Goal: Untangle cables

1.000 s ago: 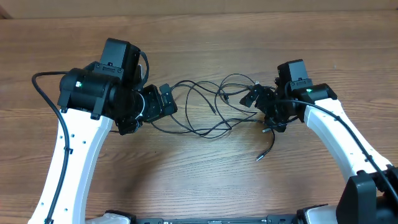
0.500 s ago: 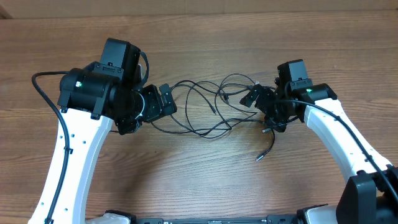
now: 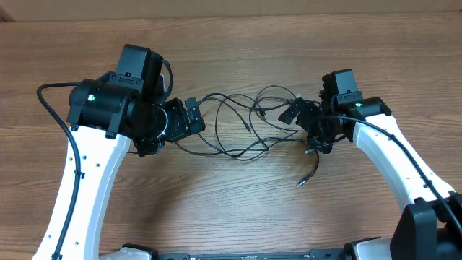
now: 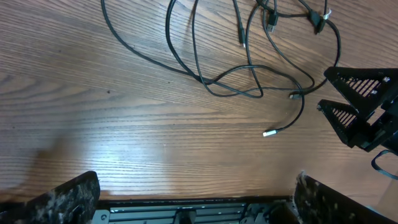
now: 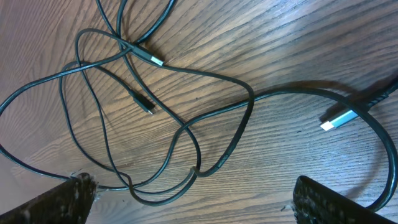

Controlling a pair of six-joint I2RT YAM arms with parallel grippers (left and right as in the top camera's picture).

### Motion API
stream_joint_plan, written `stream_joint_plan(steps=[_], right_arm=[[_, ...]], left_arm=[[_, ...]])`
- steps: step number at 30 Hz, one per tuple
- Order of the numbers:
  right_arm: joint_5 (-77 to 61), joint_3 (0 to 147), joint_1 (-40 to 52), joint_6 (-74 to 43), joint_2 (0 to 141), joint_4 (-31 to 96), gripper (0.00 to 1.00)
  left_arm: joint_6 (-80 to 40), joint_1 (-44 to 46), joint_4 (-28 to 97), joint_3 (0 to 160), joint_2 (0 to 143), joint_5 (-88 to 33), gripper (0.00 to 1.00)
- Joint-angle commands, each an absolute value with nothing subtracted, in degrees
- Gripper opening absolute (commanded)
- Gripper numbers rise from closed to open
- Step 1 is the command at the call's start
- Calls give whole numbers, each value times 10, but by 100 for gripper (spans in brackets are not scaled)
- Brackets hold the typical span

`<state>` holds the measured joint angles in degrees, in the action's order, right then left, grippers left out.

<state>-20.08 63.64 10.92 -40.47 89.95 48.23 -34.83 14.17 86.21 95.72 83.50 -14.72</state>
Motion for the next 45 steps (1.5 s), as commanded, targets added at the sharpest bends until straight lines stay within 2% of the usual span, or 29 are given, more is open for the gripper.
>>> stream_joint_plan(steps=[1, 23, 28, 32, 37, 42, 44, 45], right_arm=[[-193, 637, 109, -404, 888, 481, 100], [-191, 637, 109, -404, 888, 479, 100], [-191, 637, 109, -404, 888, 479, 100], [-191, 637, 109, -404, 888, 479, 100], [-191, 637, 109, -404, 888, 479, 100], [-191, 637, 109, -404, 888, 479, 100], [-191, 637, 109, -404, 888, 479, 100], [-191, 637, 109, -404, 888, 479, 100]], left_arm=[[-358, 143, 863, 957, 832, -142, 100], [-358, 143, 863, 957, 832, -142, 99], [-347, 143, 848, 957, 832, -37, 100], [-347, 143, 848, 957, 832, -21, 100], [-347, 143, 724, 957, 832, 6, 99], [-350, 142, 667, 957, 832, 6, 100], [-352, 144, 637, 957, 832, -9, 77], [-359, 144, 639, 957, 832, -28, 82]])
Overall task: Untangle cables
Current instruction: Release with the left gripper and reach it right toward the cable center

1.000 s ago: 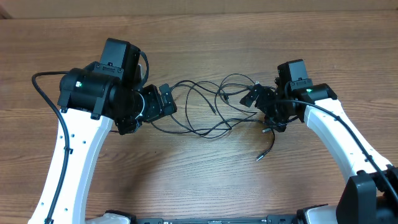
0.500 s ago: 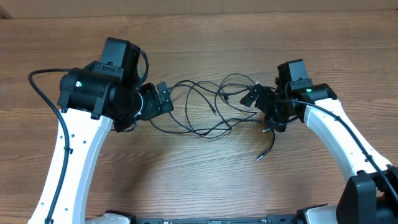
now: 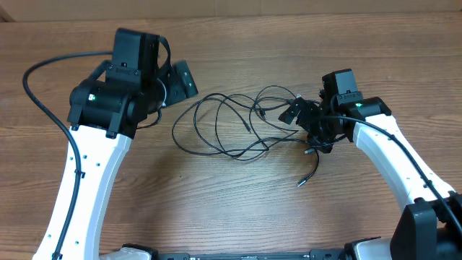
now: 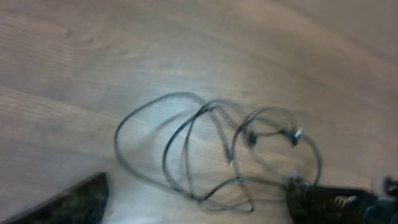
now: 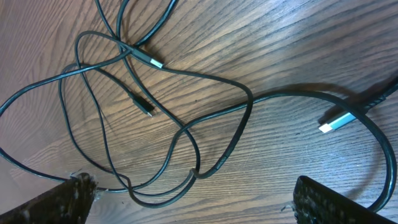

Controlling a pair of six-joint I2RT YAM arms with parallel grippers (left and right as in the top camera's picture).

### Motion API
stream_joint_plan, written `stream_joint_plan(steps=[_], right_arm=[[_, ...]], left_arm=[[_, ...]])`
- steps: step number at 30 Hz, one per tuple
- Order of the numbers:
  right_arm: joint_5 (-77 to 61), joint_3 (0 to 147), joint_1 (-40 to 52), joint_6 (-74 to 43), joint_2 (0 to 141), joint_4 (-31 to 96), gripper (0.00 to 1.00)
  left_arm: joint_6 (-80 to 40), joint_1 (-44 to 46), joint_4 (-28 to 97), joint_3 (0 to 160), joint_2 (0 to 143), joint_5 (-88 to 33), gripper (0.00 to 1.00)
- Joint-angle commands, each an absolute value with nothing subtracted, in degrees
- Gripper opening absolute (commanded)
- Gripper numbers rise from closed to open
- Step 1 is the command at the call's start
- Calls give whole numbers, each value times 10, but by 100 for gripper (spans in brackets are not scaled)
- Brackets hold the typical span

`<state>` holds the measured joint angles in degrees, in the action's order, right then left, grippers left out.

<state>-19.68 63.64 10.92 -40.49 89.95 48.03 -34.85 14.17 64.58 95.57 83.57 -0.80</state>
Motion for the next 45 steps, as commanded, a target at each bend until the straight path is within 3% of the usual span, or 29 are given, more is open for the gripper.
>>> stream_joint_plan(steps=[1, 2, 3, 4, 5, 6, 13, 18, 20, 29, 45], right_arm=[[-191, 637, 109, -404, 888, 479, 100], [-191, 637, 109, -404, 888, 479, 100], [-191, 637, 109, -404, 888, 479, 100], [-191, 637, 109, -404, 888, 479, 100], [-191, 637, 109, -404, 888, 479, 100], [-191, 637, 109, -404, 888, 479, 100], [-191, 637, 109, -404, 888, 479, 100], [-191, 637, 109, -404, 888, 479, 100], [-191, 637, 109, -404, 888, 479, 100], [-191, 637, 109, -404, 888, 479, 100], [-191, 637, 109, -404, 888, 479, 100]], left_arm=[[-369, 145, 647, 957, 835, -47, 99], [-382, 148, 660, 957, 837, -61, 99], [-397, 151, 678, 957, 842, -71, 90], [-405, 156, 693, 957, 846, -74, 44], [-405, 166, 722, 957, 857, -73, 13], [-406, 175, 742, 957, 865, -73, 4], [-452, 249, 816, 957, 947, -75, 8], [-508, 312, 823, 957, 1010, -75, 64], [-541, 335, 823, 957, 1035, -73, 72], [-638, 406, 786, 957, 1136, -68, 68], [-723, 413, 697, 902, 1169, -12, 69]])
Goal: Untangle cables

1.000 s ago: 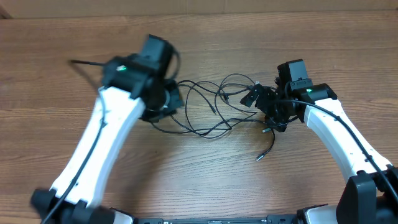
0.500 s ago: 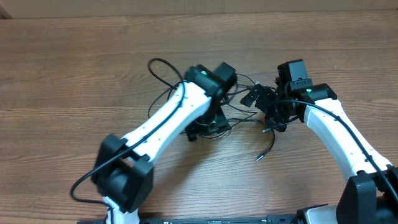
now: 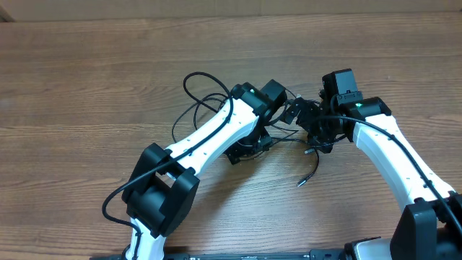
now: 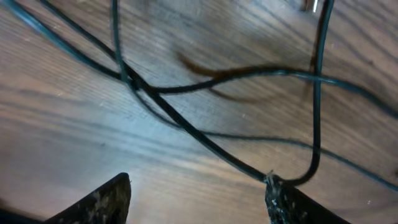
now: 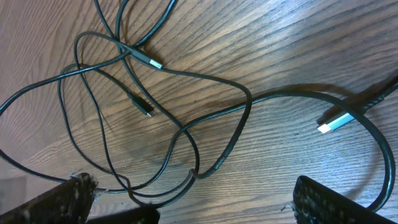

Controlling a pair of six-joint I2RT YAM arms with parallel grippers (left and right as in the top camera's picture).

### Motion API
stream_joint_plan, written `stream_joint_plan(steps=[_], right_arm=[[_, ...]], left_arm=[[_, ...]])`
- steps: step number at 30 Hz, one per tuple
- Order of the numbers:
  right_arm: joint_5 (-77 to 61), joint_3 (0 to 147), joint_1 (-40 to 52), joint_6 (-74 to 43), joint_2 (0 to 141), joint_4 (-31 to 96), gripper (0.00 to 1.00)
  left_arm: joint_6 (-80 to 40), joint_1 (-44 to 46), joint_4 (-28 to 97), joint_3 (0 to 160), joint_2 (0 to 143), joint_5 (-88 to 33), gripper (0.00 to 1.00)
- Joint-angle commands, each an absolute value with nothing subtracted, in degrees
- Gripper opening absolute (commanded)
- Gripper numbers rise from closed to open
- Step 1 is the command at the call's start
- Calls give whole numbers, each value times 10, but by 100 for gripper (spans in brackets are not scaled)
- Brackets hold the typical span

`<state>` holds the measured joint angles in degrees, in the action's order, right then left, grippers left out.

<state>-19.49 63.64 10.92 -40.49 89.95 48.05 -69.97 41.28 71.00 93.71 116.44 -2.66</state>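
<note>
Thin black cables lie tangled in the middle of the wooden table. One loose end with a plug trails toward the front. My left gripper hangs low over the tangle's middle, open; in the left wrist view the left gripper straddles crossing cables, and one strand touches its right fingertip. My right gripper stands open at the tangle's right edge. In the right wrist view the right gripper has loops between its fingers and a silver plug at the right.
The left arm stretches diagonally from the front left across the cables and hides part of them. The two grippers stand close together. A dark piece of the left gripper shows at the bottom of the right wrist view.
My left arm was raised at the back left, away from the cables; now it reaches across the table with its open gripper low over the tangle's middle. The right arm has not moved.
My left gripper first stood open and low at the left edge of the tangle. Then it was lifted back to the far left. Now it is down over the tangle's middle beside the right gripper, which stayed open at the right edge throughout.
</note>
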Motion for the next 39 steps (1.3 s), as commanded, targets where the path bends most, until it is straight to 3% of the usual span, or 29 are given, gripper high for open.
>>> stream_joint_plan(steps=[1, 13, 24, 39], right_arm=[[-191, 637, 109, -404, 888, 479, 100], [-191, 637, 109, -404, 888, 479, 100], [-191, 637, 109, -404, 888, 479, 100], [-191, 637, 109, -404, 888, 479, 100]], left_arm=[[-723, 413, 689, 890, 1169, -15, 69], [-688, 390, 631, 850, 1169, -22, 66], [-604, 356, 660, 864, 1105, -49, 65], [-678, 413, 680, 806, 1068, -45, 68]])
